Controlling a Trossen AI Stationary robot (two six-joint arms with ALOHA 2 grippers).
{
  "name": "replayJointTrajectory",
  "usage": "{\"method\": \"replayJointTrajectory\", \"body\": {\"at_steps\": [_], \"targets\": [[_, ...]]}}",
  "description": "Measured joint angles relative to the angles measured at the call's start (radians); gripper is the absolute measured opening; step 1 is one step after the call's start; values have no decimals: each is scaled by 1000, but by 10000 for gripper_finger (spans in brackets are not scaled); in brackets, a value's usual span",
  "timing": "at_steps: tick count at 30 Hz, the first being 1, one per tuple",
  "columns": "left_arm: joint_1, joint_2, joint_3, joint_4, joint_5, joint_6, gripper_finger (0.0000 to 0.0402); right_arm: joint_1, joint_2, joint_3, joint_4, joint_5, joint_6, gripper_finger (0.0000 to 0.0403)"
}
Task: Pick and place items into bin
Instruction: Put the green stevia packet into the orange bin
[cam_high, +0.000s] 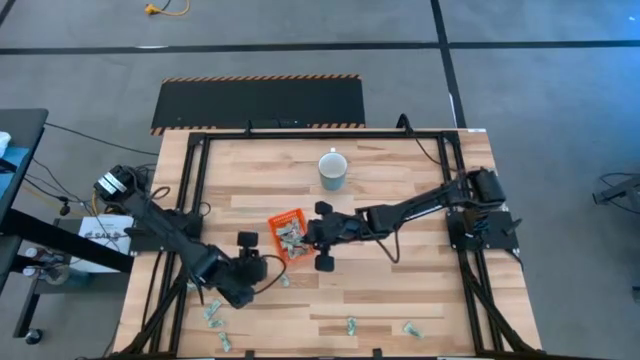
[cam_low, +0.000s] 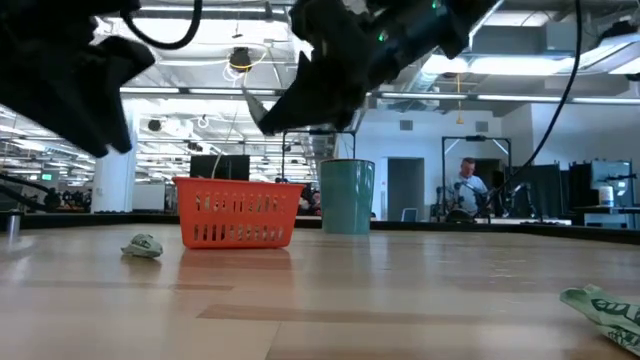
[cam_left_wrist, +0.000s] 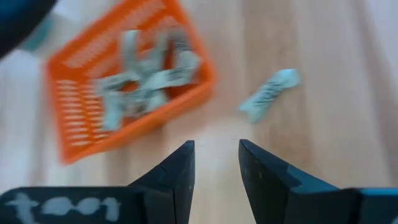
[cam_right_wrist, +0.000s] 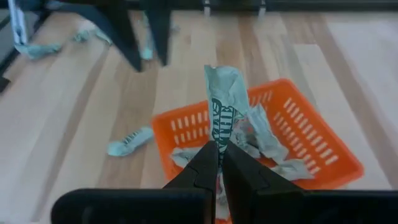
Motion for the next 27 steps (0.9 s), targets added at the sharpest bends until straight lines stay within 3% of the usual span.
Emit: {"method": "replayJointTrajectory", "body": {"at_steps": [7, 17, 21, 27], "targets": [[6, 0, -56, 243, 91, 116, 114, -27, -11, 0, 3, -15, -47, 15], [39, 3, -56, 281, 99, 82, 114, -47, -6, 0, -6, -59, -49, 90], [58, 4, -56, 281, 193, 76, 114, -54, -23, 0, -29, -56, -49, 111], [67, 4, -56, 280, 225, 49, 138, -70, -120, 0, -211, -70, -21, 125]]}}
